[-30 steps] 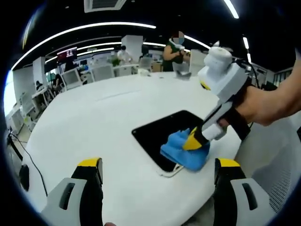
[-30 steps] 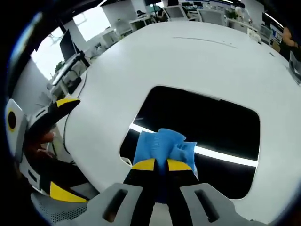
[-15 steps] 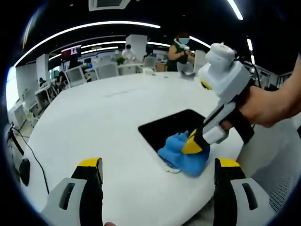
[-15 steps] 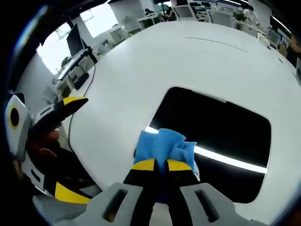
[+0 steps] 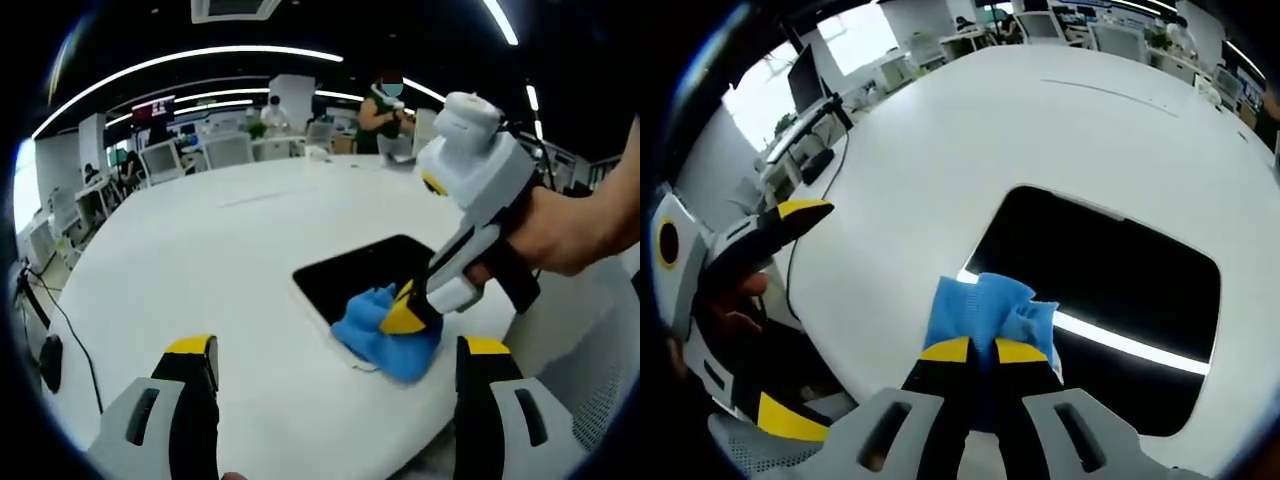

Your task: Wipe the mirror surface with the cleaning cloth until all visible marks leave the cleaned area.

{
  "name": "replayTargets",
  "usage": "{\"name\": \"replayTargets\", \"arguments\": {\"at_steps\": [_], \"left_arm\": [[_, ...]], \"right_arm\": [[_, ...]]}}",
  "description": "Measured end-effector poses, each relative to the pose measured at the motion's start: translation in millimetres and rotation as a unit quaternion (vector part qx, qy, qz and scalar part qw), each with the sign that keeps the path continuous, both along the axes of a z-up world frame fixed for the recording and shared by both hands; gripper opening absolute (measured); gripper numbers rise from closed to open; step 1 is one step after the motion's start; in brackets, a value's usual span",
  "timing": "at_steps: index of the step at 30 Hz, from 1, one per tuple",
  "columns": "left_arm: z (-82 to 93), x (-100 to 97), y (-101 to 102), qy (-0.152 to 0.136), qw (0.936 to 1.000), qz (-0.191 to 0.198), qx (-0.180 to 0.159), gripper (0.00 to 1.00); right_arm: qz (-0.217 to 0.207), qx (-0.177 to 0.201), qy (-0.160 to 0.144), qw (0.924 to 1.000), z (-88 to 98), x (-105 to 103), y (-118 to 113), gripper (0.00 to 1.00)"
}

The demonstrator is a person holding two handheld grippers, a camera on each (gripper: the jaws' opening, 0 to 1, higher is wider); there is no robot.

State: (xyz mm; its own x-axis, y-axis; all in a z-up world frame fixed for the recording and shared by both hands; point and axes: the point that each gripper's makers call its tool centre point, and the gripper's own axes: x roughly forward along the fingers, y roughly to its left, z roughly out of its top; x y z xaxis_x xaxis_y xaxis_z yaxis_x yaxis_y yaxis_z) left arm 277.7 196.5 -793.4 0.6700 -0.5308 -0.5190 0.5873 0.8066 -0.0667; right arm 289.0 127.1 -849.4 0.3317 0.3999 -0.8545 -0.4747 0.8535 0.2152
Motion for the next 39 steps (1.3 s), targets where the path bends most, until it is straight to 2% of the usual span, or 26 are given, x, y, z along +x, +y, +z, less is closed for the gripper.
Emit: {"name": "replayTargets", "arguments": {"at_steps": [39], "left_arm": [[6.4, 8.8, 3.7, -0.01, 0.9998, 0.017, -0.01, 0.99]], "right_arm": [[0.005, 0.002, 0.002, 1.0, -0.8, 8.2, 4.7, 0.02]]}}
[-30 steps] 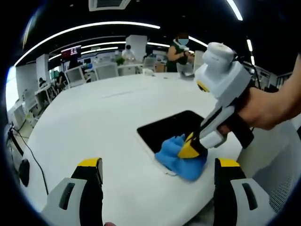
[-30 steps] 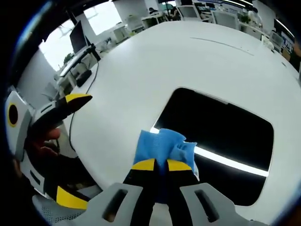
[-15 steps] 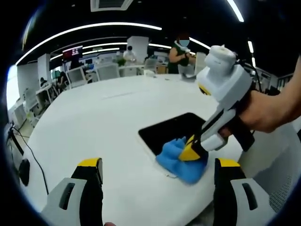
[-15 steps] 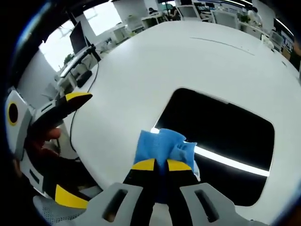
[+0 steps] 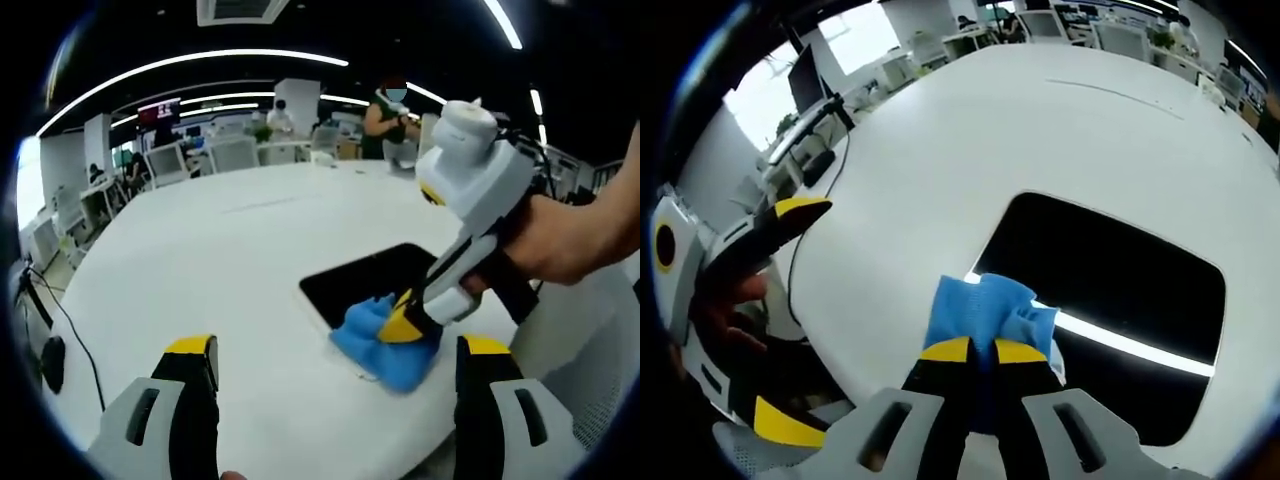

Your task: Wipe the mirror surface with the cleaning cloth until all visible marks leave the cleaned area.

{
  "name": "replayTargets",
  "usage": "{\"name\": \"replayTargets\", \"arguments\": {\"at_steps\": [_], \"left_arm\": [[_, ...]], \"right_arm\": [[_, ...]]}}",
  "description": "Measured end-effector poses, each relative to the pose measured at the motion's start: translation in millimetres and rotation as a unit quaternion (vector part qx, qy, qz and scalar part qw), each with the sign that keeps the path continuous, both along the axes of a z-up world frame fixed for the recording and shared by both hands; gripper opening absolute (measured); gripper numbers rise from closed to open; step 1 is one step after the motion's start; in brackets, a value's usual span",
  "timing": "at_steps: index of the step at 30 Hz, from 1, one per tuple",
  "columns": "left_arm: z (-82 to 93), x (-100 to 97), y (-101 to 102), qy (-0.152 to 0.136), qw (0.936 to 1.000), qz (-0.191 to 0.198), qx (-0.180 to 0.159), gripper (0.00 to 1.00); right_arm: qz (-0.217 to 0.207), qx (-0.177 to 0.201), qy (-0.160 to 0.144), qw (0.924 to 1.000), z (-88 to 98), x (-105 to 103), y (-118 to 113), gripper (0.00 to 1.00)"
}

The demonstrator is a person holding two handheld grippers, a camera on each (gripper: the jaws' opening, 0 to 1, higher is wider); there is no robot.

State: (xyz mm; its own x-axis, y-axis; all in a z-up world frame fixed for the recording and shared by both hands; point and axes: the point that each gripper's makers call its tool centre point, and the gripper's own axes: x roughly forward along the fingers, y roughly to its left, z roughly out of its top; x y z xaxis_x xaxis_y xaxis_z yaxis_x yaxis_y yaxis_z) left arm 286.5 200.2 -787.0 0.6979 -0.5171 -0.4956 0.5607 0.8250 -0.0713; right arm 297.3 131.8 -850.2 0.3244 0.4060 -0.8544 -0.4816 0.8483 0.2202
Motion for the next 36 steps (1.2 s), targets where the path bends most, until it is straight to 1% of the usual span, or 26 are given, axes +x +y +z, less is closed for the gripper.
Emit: {"name": "replayTargets", "arguments": {"at_steps": [5, 9, 10, 15, 21, 25, 29, 36], "left_arm": [[0.6, -0.5, 0.0, 0.001, 1.0, 0.001, -0.002, 0.99], [1.2, -1.0, -0.3, 0.002, 1.0, 0.002, -0.004, 0.99], [1.8, -1.7, -1.1, 0.002, 1.0, 0.002, -0.005, 0.99], [3.9, -3.2, -5.3, 0.002, 1.0, -0.002, -0.007, 0.99], [5.6, -1.2, -3.8, 0.001, 1.0, -0.001, -0.007, 0.99], [6.6, 0.1, -2.5, 0.002, 0.9999, 0.004, -0.01, 0.99], [6.4, 0.3, -6.0, 0.001, 1.0, 0.002, -0.01, 0.99], [4.3, -2.9, -9.8, 0.003, 1.0, -0.004, -0.008, 0.99]], "right_arm": [[0.001, 0.0, -0.003, 1.0, 0.4, 5.3, 1.4, 0.02], [0.01, -0.003, -0.011, 0.9999, 0.8, 11.6, 1.9, 0.02], [0.013, -0.006, -0.015, 0.9998, 0.8, 14.6, 1.8, 0.02], [0.012, -0.007, -0.014, 0.9998, 0.7, 27.7, 2.2, 0.02], [0.01, -0.012, -0.017, 0.9997, 0.4, 46.6, 1.3, 0.02], [0.003, -0.01, -0.014, 0.9998, 0.2, 54.1, 1.0, 0.02], [0.005, -0.014, -0.017, 0.9997, 0.1, 60.4, 1.8, 0.02], [0.012, -0.019, -0.024, 0.9995, -2.0, 79.3, 2.4, 0.02]]}}
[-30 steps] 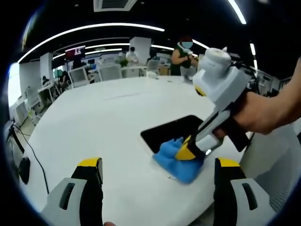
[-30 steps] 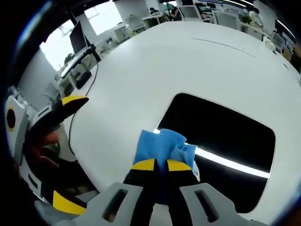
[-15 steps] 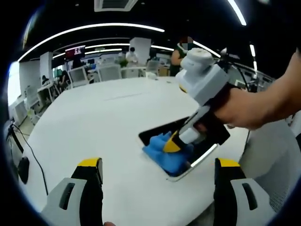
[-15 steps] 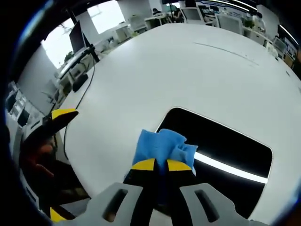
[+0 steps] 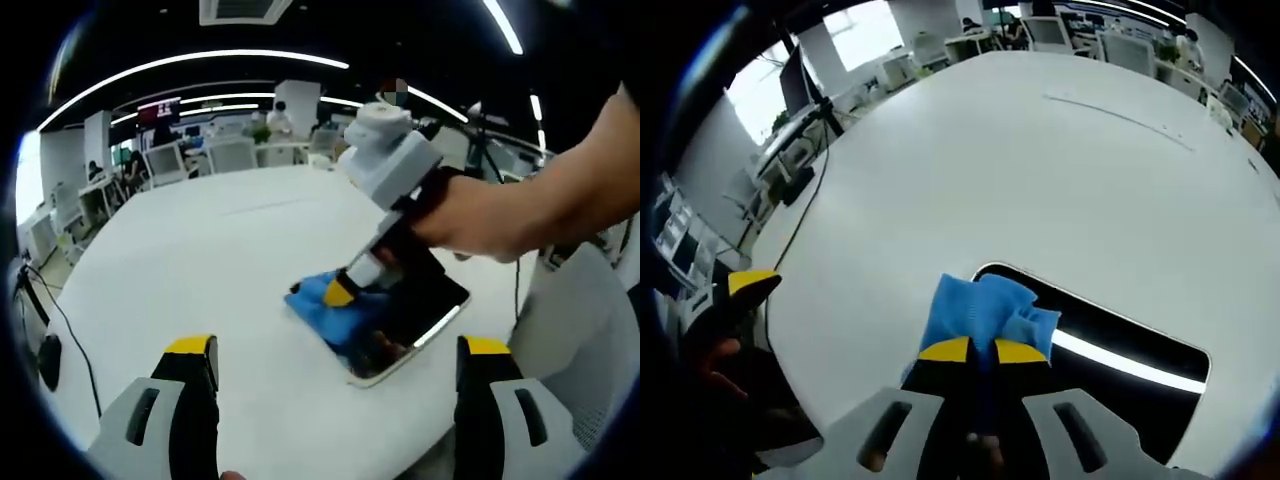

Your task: Wipe the mirror surface with the cleaning cloth until all visible marks leave the cleaned area.

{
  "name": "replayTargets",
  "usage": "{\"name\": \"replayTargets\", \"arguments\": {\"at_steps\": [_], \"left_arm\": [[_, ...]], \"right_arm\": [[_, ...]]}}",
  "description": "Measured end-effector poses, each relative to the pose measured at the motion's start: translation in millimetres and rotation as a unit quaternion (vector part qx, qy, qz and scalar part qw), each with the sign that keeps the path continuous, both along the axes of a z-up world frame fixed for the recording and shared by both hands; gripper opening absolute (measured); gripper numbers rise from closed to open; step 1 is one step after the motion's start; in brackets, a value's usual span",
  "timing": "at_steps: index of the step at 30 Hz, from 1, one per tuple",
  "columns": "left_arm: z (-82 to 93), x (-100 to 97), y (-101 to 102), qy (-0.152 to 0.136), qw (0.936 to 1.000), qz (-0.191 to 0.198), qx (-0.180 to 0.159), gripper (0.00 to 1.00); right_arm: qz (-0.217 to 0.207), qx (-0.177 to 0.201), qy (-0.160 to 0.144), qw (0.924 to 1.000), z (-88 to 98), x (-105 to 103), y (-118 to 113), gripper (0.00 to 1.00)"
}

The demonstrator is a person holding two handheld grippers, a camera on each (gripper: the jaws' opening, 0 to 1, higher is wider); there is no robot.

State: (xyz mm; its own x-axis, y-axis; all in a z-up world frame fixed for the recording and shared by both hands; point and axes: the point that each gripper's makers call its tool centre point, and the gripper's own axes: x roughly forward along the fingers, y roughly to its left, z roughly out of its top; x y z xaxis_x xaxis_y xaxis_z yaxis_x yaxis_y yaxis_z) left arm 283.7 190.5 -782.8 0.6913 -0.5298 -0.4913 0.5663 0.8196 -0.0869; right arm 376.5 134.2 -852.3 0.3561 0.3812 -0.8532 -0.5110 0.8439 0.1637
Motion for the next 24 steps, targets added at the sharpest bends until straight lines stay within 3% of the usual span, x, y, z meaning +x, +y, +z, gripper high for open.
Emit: {"name": "replayTargets", "arguments": {"at_steps": [16, 24], "left_arm": [[2.5, 1.5, 7.5, 0.0, 0.9999, 0.013, -0.002, 0.99], [1.4, 1.1, 9.7, 0.001, 0.9999, 0.016, -0.001, 0.99]], "right_arm": [[-0.002, -0.003, 0.0, 1.0, -9.1, 34.7, 2.6, 0.02], [-0.002, -0.001, -0.004, 1.0, -3.8, 34.8, 3.7, 0.02]]}}
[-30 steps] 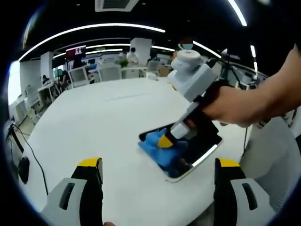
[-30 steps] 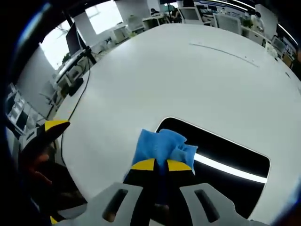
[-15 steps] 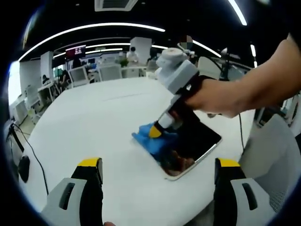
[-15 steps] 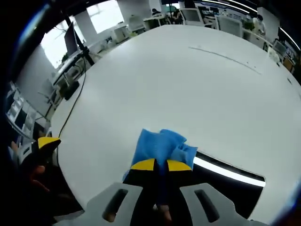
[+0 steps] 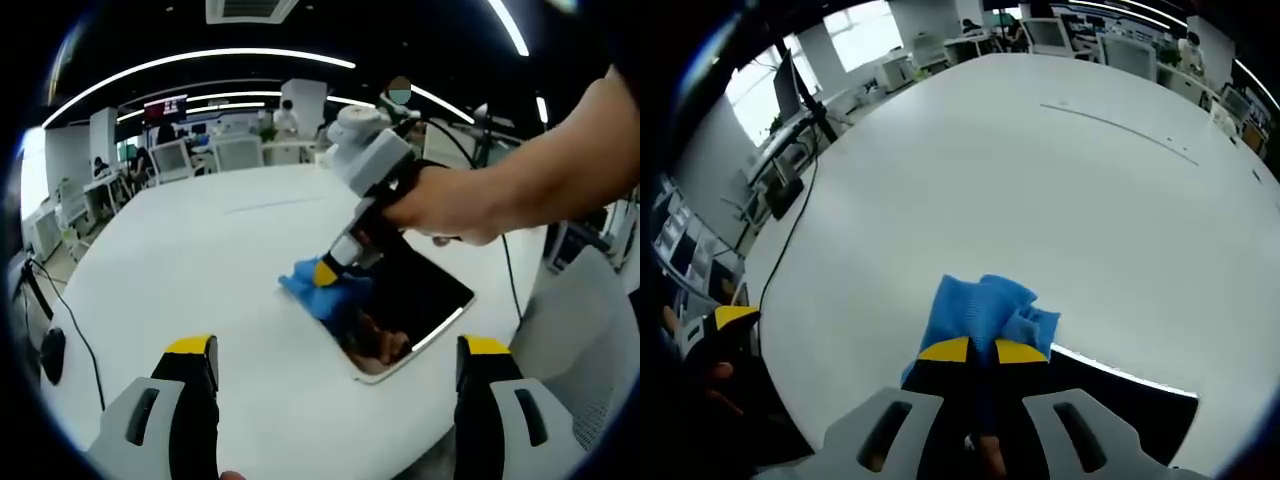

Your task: Wipe the mirror surface with the cleaning cloth until all visible marks leave the cleaned area.

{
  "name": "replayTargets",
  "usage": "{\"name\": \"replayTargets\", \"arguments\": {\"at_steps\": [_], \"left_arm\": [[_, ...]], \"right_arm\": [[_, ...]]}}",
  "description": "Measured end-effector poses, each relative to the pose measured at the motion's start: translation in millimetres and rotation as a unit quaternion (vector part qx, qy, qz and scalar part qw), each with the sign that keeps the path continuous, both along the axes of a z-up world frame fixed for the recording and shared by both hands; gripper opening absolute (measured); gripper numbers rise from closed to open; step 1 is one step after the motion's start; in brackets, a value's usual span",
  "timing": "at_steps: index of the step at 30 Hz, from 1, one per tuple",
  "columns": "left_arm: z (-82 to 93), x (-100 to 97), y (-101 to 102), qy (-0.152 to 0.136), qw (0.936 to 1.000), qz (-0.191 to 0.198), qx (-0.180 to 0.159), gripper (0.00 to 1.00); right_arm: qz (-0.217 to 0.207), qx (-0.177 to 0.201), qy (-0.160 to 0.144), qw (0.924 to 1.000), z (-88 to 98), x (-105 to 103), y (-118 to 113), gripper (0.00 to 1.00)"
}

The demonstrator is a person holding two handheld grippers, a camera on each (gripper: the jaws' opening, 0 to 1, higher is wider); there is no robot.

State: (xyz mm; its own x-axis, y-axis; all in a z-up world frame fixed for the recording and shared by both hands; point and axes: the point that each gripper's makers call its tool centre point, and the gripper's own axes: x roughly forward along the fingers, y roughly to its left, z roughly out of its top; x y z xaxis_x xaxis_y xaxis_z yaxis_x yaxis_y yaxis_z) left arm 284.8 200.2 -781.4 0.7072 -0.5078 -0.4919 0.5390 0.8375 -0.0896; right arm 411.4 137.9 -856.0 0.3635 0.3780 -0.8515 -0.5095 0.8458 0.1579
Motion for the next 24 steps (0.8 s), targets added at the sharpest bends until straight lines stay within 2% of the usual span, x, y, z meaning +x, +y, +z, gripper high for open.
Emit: {"name": "replayTargets", "arguments": {"at_steps": [8, 20, 24], "left_arm": [[0.7, 0.3, 1.3, 0.0, 1.0, 0.005, -0.001, 0.99], [2.7, 1.0, 0.5, 0.001, 1.0, 0.007, -0.002, 0.99], [1.5, 1.9, 2.6, 0.001, 0.9999, 0.01, -0.001, 0.99]], "right_arm": [[0.005, -0.002, -0.004, 1.0, -2.0, 6.7, 0.9, 0.02], [0.004, 0.006, 0.0, 1.0, 8.5, -3.8, -0.1, 0.02], [0.005, 0.005, -0.001, 1.0, 6.3, 0.4, -2.5, 0.02]]}}
